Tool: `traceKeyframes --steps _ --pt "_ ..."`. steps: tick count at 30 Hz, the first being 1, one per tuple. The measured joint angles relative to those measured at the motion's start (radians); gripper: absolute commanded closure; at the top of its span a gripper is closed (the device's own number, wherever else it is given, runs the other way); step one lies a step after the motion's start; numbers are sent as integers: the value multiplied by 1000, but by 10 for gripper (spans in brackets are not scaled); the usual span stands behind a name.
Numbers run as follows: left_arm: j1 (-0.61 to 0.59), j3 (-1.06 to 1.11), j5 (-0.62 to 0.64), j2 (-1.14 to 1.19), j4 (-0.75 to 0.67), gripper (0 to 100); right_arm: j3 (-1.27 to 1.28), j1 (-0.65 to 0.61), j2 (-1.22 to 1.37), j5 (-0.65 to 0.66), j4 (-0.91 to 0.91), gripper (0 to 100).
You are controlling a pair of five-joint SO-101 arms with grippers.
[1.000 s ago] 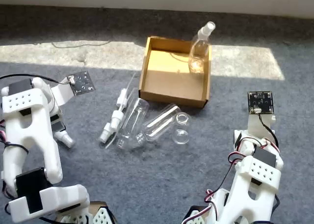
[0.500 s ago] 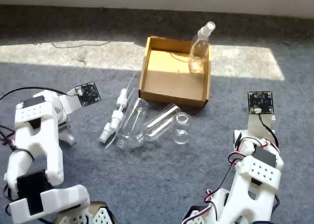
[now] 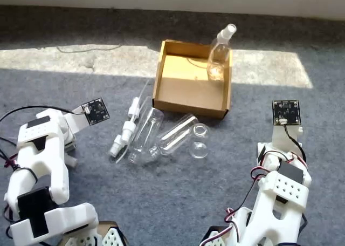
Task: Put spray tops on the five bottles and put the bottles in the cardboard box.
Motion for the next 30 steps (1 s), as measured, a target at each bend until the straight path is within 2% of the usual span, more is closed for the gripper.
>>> traceKeyframes --steps 3,8,15,17,20,26,28,30 --pt "37 2 0 2 6 983 0 0 0 0 0 995" --pt "121 2 48 2 6 993 0 0 0 0 0 995" --pt "153 -124 400 2 8 989 0 0 0 0 0 995" --pt "153 -183 446 2 49 989 0 0 0 2 0 995" --pt "149 -288 416 2 216 989 0 0 0 41 0 995" --pt "83 -488 233 2 758 980 0 0 0 63 3 995" --pt "49 -526 172 2 914 937 0 0 0 63 31 995" --pt "8 -540 103 2 1014 879 0 0 0 63 64 995"
